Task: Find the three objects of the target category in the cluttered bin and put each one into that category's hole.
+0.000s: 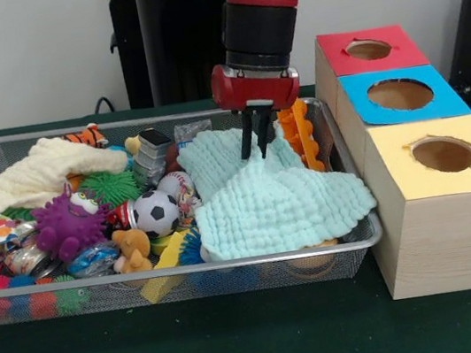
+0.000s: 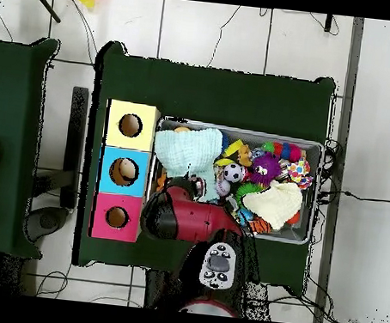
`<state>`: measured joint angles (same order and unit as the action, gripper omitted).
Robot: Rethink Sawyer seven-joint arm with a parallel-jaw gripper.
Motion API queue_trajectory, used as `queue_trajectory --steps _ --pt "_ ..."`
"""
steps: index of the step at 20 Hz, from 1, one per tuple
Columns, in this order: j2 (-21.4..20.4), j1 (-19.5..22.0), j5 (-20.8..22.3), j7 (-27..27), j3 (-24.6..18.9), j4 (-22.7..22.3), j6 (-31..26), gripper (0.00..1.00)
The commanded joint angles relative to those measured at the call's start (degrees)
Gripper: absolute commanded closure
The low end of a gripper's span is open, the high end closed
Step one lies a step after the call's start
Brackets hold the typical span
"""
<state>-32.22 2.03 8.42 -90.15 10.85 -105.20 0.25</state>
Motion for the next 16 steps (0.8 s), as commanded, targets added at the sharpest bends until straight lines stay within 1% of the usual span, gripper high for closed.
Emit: queue_trajectory --steps 1,5,8,11,14,16 --pt "-9.3 0.5 0.7 -5.7 0.0 -3.9 -10.8 1.00" --pt "-12.6 2.6 2.4 -3.7 -1.1 -5.6 -12.7 1.00" --pt "-14.1 2.8 3.0 -3.5 -0.6 -6.6 -13.3 1.00" --pt "-14.9 4.3 3.5 -3.1 -1.0 -7.3 -13.5 1.00" --pt "-15.1 7.9 4.4 -2.6 -3.0 -8.9 -11.4 1.00" --pt "-14.9 9.0 4.8 -2.4 -3.6 -8.9 -10.6 1.00"
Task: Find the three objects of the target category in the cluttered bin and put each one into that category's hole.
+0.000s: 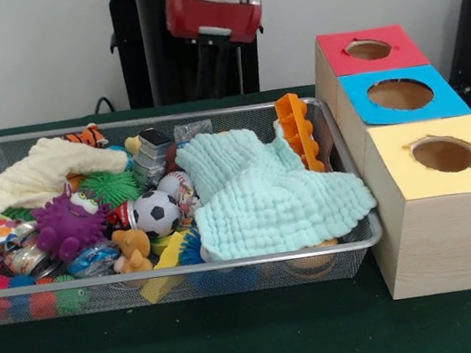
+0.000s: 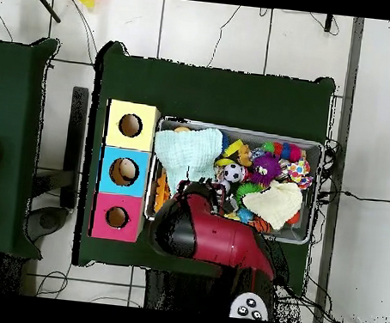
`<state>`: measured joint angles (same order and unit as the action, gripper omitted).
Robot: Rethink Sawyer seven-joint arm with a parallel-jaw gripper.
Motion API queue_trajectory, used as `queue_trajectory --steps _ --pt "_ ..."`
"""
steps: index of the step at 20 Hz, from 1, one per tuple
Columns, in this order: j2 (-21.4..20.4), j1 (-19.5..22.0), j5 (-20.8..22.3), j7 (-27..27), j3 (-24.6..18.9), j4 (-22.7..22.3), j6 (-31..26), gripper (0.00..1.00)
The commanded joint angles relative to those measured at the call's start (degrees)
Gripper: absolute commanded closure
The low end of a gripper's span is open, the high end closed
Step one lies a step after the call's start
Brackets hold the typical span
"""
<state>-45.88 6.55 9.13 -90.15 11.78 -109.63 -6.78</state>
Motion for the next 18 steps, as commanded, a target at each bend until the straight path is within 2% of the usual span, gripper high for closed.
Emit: queue_trajectory --steps 1,3,4,8,18 --pt "-1.1 4.8 4.2 -2.7 -4.8 -4.6 -3.4 1.00" --pt "-0.9 5.3 4.2 -4.0 -5.2 -5.4 -1.5 1.00" --pt "-0.8 5.4 4.9 -4.9 -5.4 -5.7 0.2 0.00" --pt "-0.3 5.6 5.7 -6.2 -5.6 -6.1 3.7 0.00" --pt "1.2 6.7 6.9 -6.3 -6.5 -6.1 4.6 0.00"
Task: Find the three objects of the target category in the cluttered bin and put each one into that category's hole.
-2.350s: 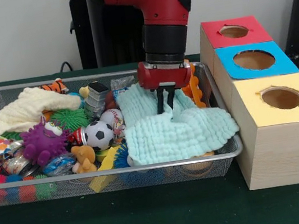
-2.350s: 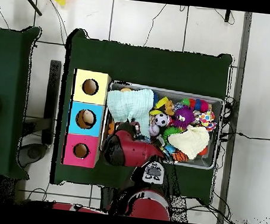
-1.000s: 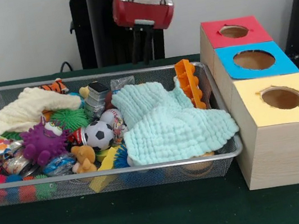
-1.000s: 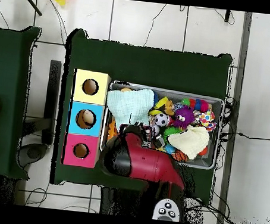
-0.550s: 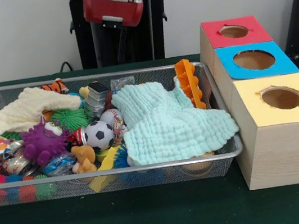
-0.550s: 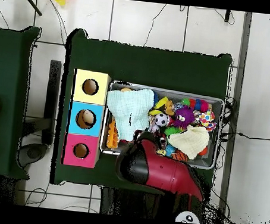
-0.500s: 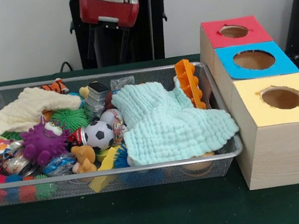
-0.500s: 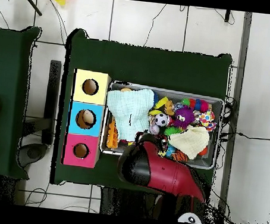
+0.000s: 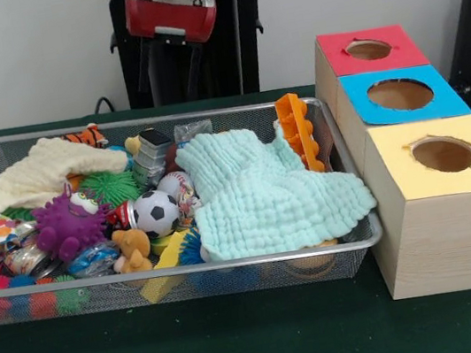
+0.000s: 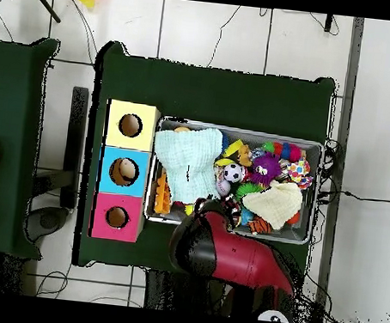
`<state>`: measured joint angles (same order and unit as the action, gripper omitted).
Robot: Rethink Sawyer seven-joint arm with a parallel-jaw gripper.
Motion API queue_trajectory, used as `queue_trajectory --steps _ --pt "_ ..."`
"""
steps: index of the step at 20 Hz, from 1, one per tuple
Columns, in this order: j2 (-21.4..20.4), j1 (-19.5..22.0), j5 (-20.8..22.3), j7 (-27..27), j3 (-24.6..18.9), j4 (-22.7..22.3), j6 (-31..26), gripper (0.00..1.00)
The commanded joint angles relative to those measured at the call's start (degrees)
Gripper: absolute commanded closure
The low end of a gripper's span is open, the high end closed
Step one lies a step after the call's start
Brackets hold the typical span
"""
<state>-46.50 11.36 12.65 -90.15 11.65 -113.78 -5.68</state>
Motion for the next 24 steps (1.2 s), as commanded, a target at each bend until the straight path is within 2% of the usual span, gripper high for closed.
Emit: queue_trajectory --steps 1,8,16,24 --pt "2.0 2.1 3.3 -6.4 -6.6 -1.9 3.4 0.00" --pt "3.4 1.7 2.7 -7.6 -7.0 -2.7 4.1 0.00" --pt "6.5 2.1 3.1 -8.6 -7.2 -2.8 7.9 0.00" --pt "10.4 1.5 3.3 -9.6 -5.7 -3.2 12.7 0.00"
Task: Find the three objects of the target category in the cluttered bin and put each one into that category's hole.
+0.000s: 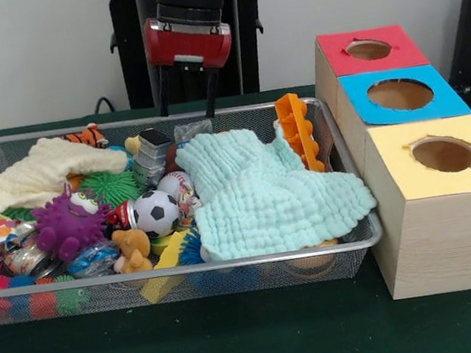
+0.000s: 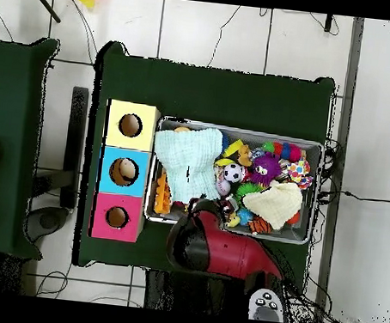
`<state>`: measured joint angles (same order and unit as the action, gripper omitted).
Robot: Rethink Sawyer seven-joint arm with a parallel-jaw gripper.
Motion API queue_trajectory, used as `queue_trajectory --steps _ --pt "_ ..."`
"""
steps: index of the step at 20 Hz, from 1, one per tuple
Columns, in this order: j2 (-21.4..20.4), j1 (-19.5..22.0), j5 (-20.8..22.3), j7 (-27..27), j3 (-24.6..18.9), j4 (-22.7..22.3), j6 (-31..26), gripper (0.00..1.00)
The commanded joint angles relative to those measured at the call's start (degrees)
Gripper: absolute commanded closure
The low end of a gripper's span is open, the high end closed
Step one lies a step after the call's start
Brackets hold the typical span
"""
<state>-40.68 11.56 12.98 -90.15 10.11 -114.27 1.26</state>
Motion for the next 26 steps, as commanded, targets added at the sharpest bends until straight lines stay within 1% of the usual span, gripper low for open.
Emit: queue_trajectory --steps 1,8,10,20,26 --pt "4.9 1.3 3.0 -9.6 -3.9 -2.8 6.3 0.00" --pt "6.0 2.2 3.6 -9.4 -3.2 -4.7 7.6 0.00" --pt "6.8 2.1 3.8 -9.7 -2.7 -5.1 8.7 0.00" --pt "13.6 3.2 5.6 -11.2 0.5 -7.6 16.9 0.00" --pt "20.9 4.2 5.5 -10.9 1.6 -5.5 23.2 0.00"
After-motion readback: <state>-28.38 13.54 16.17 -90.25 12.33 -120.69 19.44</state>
